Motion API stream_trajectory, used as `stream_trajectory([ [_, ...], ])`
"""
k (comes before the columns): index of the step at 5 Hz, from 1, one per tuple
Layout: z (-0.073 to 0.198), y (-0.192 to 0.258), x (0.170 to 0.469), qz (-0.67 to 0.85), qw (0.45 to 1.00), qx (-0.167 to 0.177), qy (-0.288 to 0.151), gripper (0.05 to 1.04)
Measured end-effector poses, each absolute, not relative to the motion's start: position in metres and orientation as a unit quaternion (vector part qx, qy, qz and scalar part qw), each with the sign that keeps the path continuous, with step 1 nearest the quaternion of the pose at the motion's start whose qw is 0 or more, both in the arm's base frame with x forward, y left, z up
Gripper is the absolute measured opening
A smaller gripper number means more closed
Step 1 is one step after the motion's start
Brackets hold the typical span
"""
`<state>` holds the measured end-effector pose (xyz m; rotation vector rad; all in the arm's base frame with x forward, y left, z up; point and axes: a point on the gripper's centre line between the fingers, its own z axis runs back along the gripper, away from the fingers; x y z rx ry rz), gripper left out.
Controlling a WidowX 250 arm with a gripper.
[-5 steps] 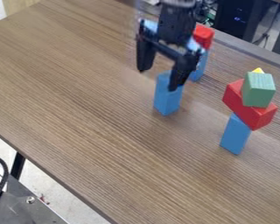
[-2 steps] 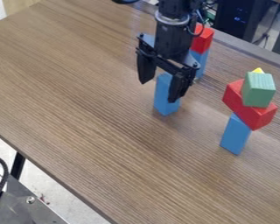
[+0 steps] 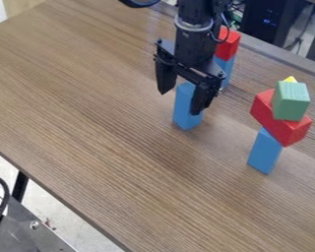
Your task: Put the blue block on top of the red cube
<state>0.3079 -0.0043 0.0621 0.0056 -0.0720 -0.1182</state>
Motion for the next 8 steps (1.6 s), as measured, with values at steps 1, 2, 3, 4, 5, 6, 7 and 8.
stream_trajectory([
  [1,0.050,-0.006,0.312,-0.056,0.998,-0.001,-0.032,0.968],
  [2,0.049,-0.004,0.319,-0.035,0.998,0.000,-0.051,0.691],
  [3,0.051,-0.002,0.318,-0.016,0.998,-0.011,-0.052,0.589],
  [4,0.091,-0.002,0.329,0.002,0.996,-0.032,-0.081,0.589],
  [5,0.130,-0.004,0.342,0.021,0.993,-0.072,-0.087,0.589],
  [6,0.162,-0.003,0.357,0.026,0.992,-0.077,-0.100,0.589],
  [7,0.164,-0.001,0.377,0.035,0.993,-0.059,-0.093,0.589],
  [8,0.160,0.001,0.391,0.034,0.995,-0.051,-0.078,0.589],
])
